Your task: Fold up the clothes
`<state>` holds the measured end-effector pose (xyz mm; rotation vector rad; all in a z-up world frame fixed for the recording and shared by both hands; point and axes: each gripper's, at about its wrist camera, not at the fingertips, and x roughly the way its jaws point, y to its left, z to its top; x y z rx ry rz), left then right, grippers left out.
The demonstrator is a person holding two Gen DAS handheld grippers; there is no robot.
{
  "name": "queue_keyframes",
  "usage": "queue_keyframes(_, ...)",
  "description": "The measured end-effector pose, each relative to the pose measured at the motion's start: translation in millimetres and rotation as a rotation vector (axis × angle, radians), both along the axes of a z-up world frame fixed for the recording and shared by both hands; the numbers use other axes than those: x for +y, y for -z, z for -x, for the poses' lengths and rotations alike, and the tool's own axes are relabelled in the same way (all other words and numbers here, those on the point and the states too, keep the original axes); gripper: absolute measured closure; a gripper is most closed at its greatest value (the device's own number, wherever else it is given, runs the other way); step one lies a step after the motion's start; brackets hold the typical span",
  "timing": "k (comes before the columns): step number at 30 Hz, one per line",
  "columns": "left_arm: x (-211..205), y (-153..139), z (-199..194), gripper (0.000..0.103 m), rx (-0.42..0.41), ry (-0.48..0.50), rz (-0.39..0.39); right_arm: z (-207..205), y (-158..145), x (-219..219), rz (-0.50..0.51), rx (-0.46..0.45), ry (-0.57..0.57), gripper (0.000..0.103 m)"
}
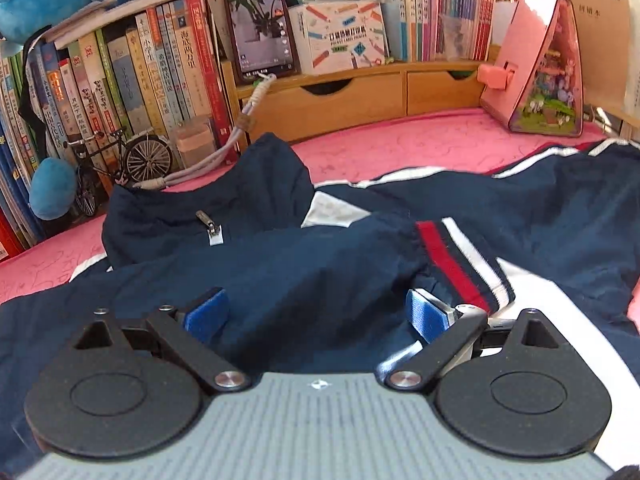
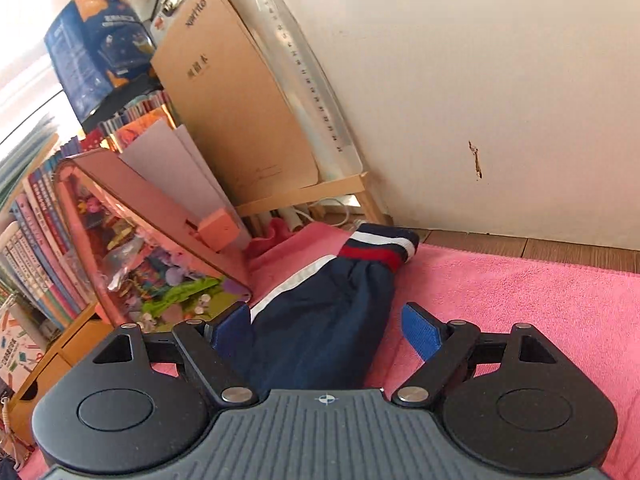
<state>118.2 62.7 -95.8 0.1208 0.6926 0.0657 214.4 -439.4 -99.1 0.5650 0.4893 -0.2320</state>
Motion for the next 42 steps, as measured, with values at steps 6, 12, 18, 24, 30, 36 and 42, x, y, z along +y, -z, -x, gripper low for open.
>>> queue_keyframes(6, -4.5, 15.9, -1.7, 0.0, 0.011, -0.024, -0.04, -39.8, 20.3, -10.8, 0.037, 0.086, -0.02, 0.096)
queue_keyframes(12, 25.3, -12.9, 35.6, 0.009, -0.036, -0.064, 0.029, 9.3, -39.9, 80.2, 0.329, -0.134, -0.227, 0.097)
queue_keyframes(18, 104.3, -54.9, 117.4, 0.008, -0.13, -0.288, 0.029, 88.3, -103.2, 269.9, 0.427, -0.374, -0.78, 0.097)
queue_keyframes(24, 181.5, -58.2, 187.7, 0.007, -0.136, -0.508, 0.052, 179.3, -72.3, 499.4, 0.494, -0.386, -1.317, 0.09)
queue_keyframes(30, 209.6, -53.1, 213.4, 0.007, -0.148, -0.518, 0.164, 238.1, -27.8, 563.0, 0.569, -0.261, -1.514, 0.039)
queue_keyframes(36, 189.0, -46.3, 174.3, 0.005, -0.151, -0.429, 0.208, 234.6, -43.2, 470.7, 0.623, -0.252, -1.408, 0.017)
queue_keyframes(42, 168.6, -54.2, 137.6, 0.005, -0.179, -0.346, 0.184, 195.2, -40.9, 377.0, 0.577, -0.132, -1.15, 0.016)
